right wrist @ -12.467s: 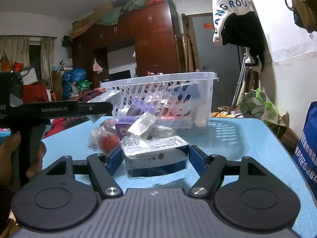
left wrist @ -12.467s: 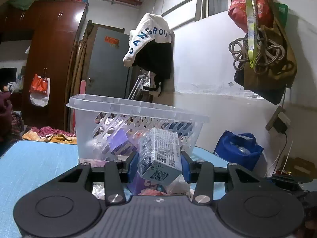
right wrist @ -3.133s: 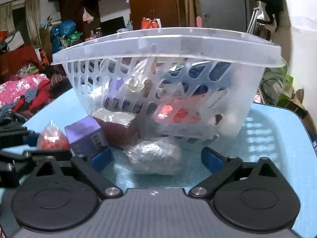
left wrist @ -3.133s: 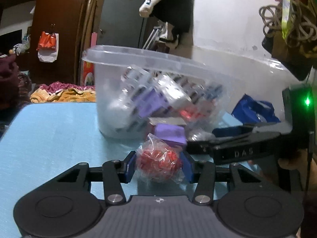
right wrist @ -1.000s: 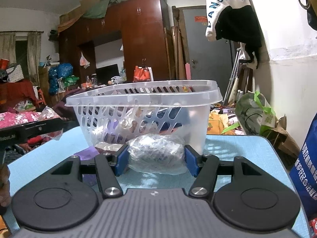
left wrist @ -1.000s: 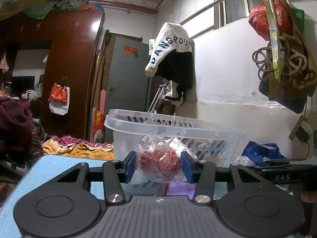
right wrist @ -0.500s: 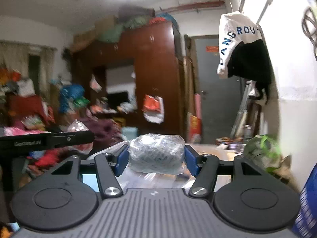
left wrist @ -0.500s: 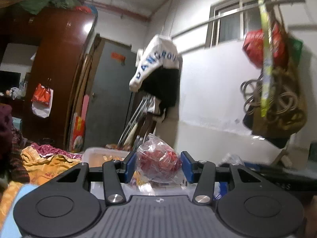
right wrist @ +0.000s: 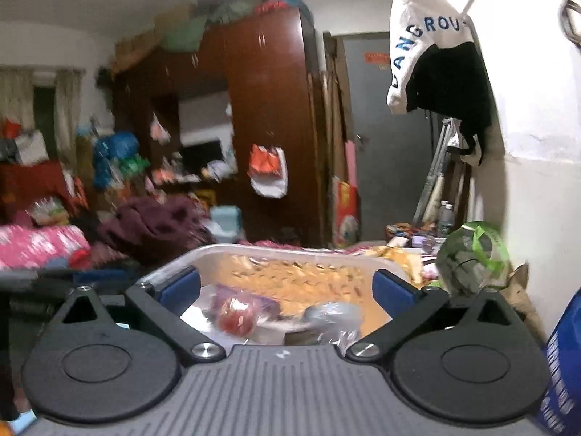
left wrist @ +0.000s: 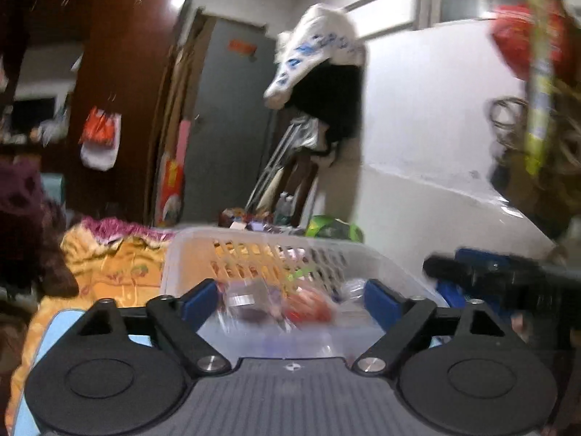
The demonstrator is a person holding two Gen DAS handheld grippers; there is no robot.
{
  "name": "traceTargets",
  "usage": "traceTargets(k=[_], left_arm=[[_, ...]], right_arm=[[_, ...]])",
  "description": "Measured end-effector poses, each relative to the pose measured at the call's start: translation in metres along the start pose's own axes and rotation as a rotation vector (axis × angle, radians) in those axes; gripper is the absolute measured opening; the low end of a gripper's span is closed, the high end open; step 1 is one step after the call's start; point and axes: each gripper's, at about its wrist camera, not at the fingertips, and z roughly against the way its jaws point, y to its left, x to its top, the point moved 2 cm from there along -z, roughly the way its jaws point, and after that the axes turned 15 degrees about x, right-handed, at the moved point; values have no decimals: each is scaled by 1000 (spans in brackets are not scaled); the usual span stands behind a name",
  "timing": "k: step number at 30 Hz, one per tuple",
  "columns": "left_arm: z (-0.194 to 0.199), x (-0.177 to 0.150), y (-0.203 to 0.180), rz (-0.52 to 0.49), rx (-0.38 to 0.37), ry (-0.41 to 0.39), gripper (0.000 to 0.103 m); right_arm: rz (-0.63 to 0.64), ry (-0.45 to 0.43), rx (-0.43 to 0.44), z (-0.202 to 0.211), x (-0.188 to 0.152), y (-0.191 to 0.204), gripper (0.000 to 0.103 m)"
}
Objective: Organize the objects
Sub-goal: 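Carry both held items over the white basket and release them, then grasp the purple 'ha' box with the left gripper while the right grasps the foil-wrapped box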
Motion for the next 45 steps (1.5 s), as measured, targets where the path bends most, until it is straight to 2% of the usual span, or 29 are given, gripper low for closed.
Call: traceTargets(k=[2, 4, 7, 10, 11, 12, 13, 16, 18, 20, 24, 28, 29, 30, 31, 35, 40, 45], left_arm=[[14, -26, -8, -55, -25, 18, 97], [11, -53, -20, -129, -30, 72, 97], [-13, -75, -32, -177, 34, 159, 93], [-36, -87, -34, -172, 28, 235, 75], [-41, -90, -33, -172, 29, 251, 56], [-44, -92, -32, -179, 45, 262, 44], [-43, -94, -28, -171, 40, 252, 43], [-28, -93, -6, -133, 55, 221, 43], [-23, -89, 16, -71, 68, 207, 43], [-23, -85, 35, -33, 95, 194, 43], [-21, -82, 61, 21, 135, 178, 43], [-19, -86, 66, 32, 136, 174, 43], [-17, -87, 66, 40, 128, 165, 43], [-15, -87, 66, 42, 126, 156, 44], [-12, -87, 64, 40, 123, 151, 44], [-9, -88, 57, 34, 95, 139, 44], [-6, -87, 40, 23, 51, 118, 44], [-3, -85, 13, -25, 20, 55, 44]], right_arm=[[-37, -14, 26, 13, -15, 0, 103], [-85, 6, 28, 16, -31, -6, 103], [-151, 20, 19, 13, -47, -14, 103], [-164, 43, 14, 2, -55, -15, 103], [-167, 52, 11, -3, -58, -13, 103], [-165, 66, 12, -10, -60, -11, 103], [-159, 75, 18, -11, -64, -7, 103], [-145, 132, 30, -31, -75, 5, 103], [-155, 179, 34, -49, -84, 13, 103], [-188, 227, -9, -68, -93, 22, 103], [-152, 306, -45, -98, -103, 43, 99], [-162, 322, -71, -107, -102, 49, 87], [-164, 325, -71, -108, -102, 49, 78], [-167, 329, -74, -107, -102, 48, 72], [-167, 331, -79, -106, -103, 47, 61], [-150, 315, -54, -93, -104, 46, 60], [-144, 261, -48, -46, -103, 30, 60], [-176, 189, -102, -2, -106, -2, 60]])
